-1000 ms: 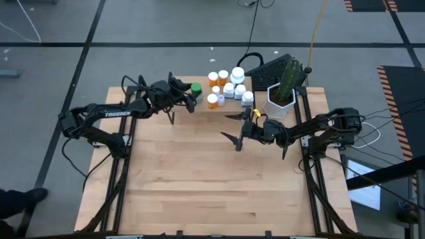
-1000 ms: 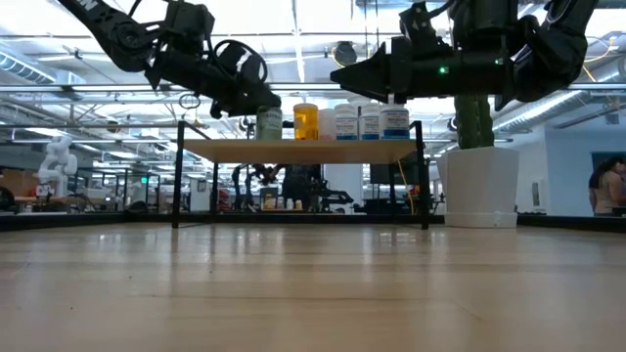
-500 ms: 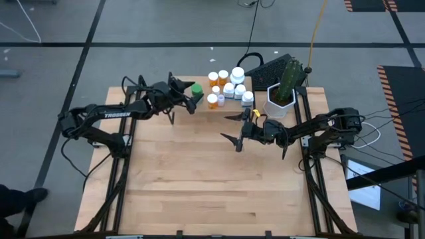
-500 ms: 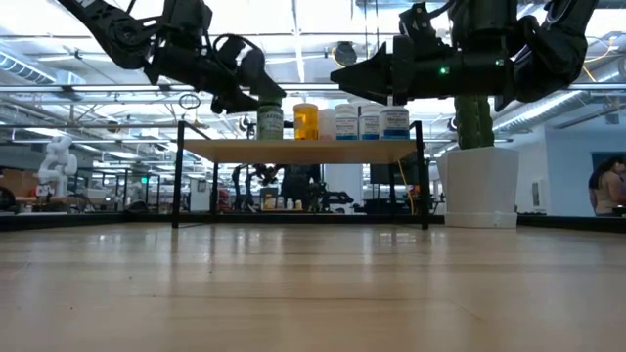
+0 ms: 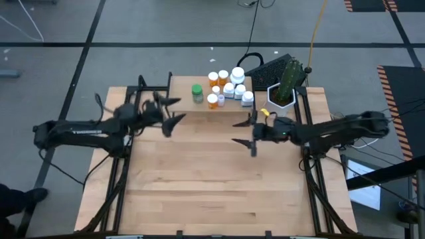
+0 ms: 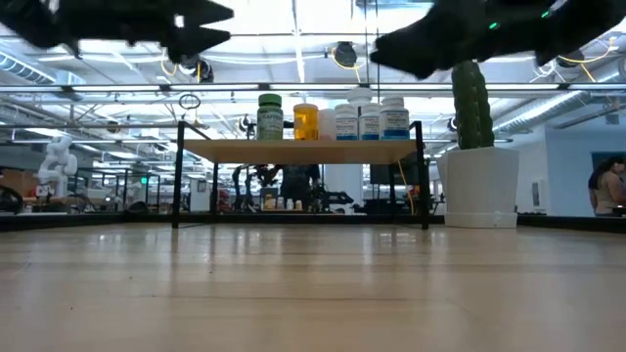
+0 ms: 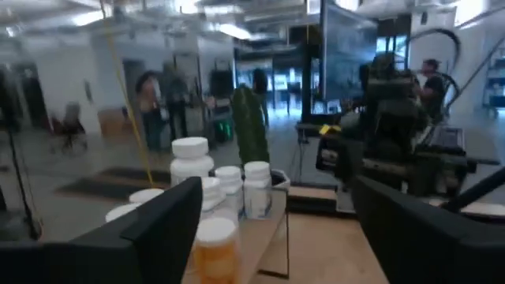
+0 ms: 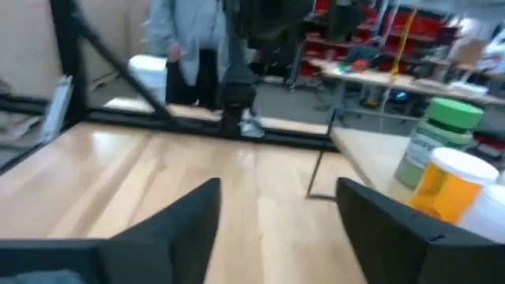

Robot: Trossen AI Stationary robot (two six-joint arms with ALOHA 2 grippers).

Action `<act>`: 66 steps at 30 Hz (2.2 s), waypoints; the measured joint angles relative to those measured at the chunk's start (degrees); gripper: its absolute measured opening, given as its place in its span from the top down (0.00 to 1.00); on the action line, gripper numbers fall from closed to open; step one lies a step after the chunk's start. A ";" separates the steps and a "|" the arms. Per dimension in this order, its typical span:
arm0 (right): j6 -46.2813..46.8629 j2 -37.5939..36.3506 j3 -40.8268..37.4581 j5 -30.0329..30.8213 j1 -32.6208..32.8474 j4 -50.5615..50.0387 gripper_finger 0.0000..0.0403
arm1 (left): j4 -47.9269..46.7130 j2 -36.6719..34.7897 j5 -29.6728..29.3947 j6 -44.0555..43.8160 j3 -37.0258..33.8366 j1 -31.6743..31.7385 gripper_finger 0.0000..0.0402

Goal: Pick and place medicine bottles onto shelf by color
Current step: Return to Home Position

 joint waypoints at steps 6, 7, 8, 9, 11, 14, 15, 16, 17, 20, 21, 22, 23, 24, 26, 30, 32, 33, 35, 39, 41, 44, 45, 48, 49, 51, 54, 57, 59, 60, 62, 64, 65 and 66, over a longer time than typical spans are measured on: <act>0.78 -16.29 0.02 -0.81 1.24 -19.77 0.70 | 12.99 -1.68 -4.63 7.37 -10.73 -8.46 0.36; 1.20 -18.46 0.02 -0.81 1.24 -22.07 0.76 | 14.52 -1.76 -5.21 7.80 -10.95 -8.60 0.39; 1.69 -20.33 0.00 -1.28 1.24 -23.47 0.83 | 14.74 -2.31 -5.24 7.89 -10.96 -8.55 0.42; 2.05 -22.27 0.00 -2.82 1.07 -24.21 0.90 | 14.01 -3.03 -4.76 7.86 -10.98 -8.55 0.45; 2.80 -26.34 0.01 -6.52 0.64 -25.93 0.97 | 12.11 -3.69 -2.25 7.61 -10.98 -8.52 0.51; 4.99 -31.50 -0.02 -9.77 -0.05 -32.35 0.96 | 6.63 -4.88 -0.24 5.84 -11.09 -8.50 0.60; 5.54 -33.03 -0.51 -9.77 -0.11 -33.65 0.96 | 5.07 -5.46 0.36 4.74 -11.09 -8.50 0.62; 5.99 -34.35 -1.45 -9.79 -0.17 -34.32 0.96 | 3.27 -6.03 0.94 3.36 -11.09 -8.50 0.65; 6.42 -35.53 -2.60 -10.04 -0.16 -34.50 0.96 | 1.40 -6.52 1.33 2.12 -11.10 -8.56 0.67; 7.70 -38.77 -7.10 -12.87 -0.54 -30.55 0.99 | -0.40 -7.60 1.62 1.03 -13.36 -9.33 0.73; 7.92 -39.58 -8.83 -14.54 -0.85 -27.44 0.99 | 0.16 -8.12 1.29 1.00 -14.64 -9.48 0.74; 8.12 -40.19 -10.42 -16.32 -1.27 -23.78 1.00 | 1.62 -8.73 1.09 0.66 -16.06 -9.46 0.76; 8.79 -40.75 -11.72 -17.72 -1.71 -21.04 1.00 | 3.37 -9.49 0.94 0.56 -17.51 -9.32 0.77; 9.56 -41.36 -12.84 -18.78 -2.30 -19.57 1.00 | 5.60 -10.30 0.89 0.25 -18.91 -9.16 0.78; 11.19 -42.32 -14.94 -19.48 -3.38 -18.62 1.00 | 9.15 -12.13 1.06 -0.37 -21.81 -8.86 0.80; 13.63 -44.19 -18.34 -20.30 -5.09 -18.89 1.00 | 11.18 -15.34 1.28 -0.44 -25.82 -8.75 0.82; 13.69 -45.74 -19.90 -20.30 -5.64 -18.50 1.00 | 8.42 -16.67 1.31 -0.46 -25.54 -8.74 0.83; 13.65 -46.48 -20.60 -20.28 -5.89 -18.44 1.00 | 7.50 -17.23 1.44 -0.46 -25.57 -8.74 0.83; 13.51 -48.41 -22.21 -20.32 -6.54 -18.39 1.00 | 6.58 -17.89 1.94 -0.35 -25.80 -8.74 0.83; 13.98 -52.41 -25.00 -20.33 -7.68 -18.45 1.00 | 4.49 -19.16 3.15 -0.02 -25.80 -8.74 0.83; 14.74 -54.24 -25.92 -20.73 -8.00 -18.37 1.00 | 4.31 -19.79 3.60 0.17 -25.80 -8.72 0.83; 15.50 -56.84 -27.01 -22.63 -8.29 -18.44 1.00 | 4.07 -20.89 3.62 0.12 -25.80 -8.71 0.83; 15.64 -57.73 -27.32 -23.14 -8.43 -18.42 1.00 | 3.58 -21.32 3.64 0.03 -25.80 -8.70 0.83; 15.66 -60.33 -27.79 -23.28 -8.99 -18.54 1.00 | 0.13 -23.07 3.73 -0.24 -25.80 -8.72 0.83; 15.64 -61.13 -27.87 -23.28 -9.26 -18.63 1.00 | -1.47 -23.86 3.76 -0.24 -25.80 -8.72 0.83; 15.54 -62.53 -27.96 -23.30 -9.78 -19.88 1.00 | -5.01 -25.80 3.81 -0.24 -25.80 -8.72 0.83; 14.89 -64.29 -28.02 -23.28 -10.34 -20.55 1.00 | -9.05 -29.18 3.91 -0.21 -25.80 -8.72 0.83; 14.83 -65.96 -28.09 -23.24 -10.80 -23.42 1.00 | -12.47 -33.30 4.00 -0.21 -25.80 -8.72 0.83; 15.14 -67.30 -28.11 -23.23 -11.01 -25.83 1.00 | -16.38 -36.75 4.00 -0.05 -25.80 -8.72 0.83; 15.54 -67.93 -28.19 -23.22 -11.02 -27.22 1.00 | -18.07 -38.61 4.00 -0.03 -25.80 -8.72 0.83; 16.26 -67.95 -28.73 -23.25 -11.02 -27.70 1.00 | -22.25 -42.58 3.99 0.00 -25.80 -8.72 0.83; 16.45 -67.93 -29.68 -23.23 -11.02 -27.70 1.00 | -26.26 -46.70 3.97 0.22 -25.80 -8.72 0.83; 16.58 -67.93 -29.94 -23.16 -11.01 -27.90 1.00 | -27.76 -48.46 3.95 0.22 -25.80 -8.72 0.83; 16.65 -67.95 -29.90 -23.07 -11.00 -28.56 1.00 | -28.69 -48.75 3.95 0.29 -25.73 -8.72 0.83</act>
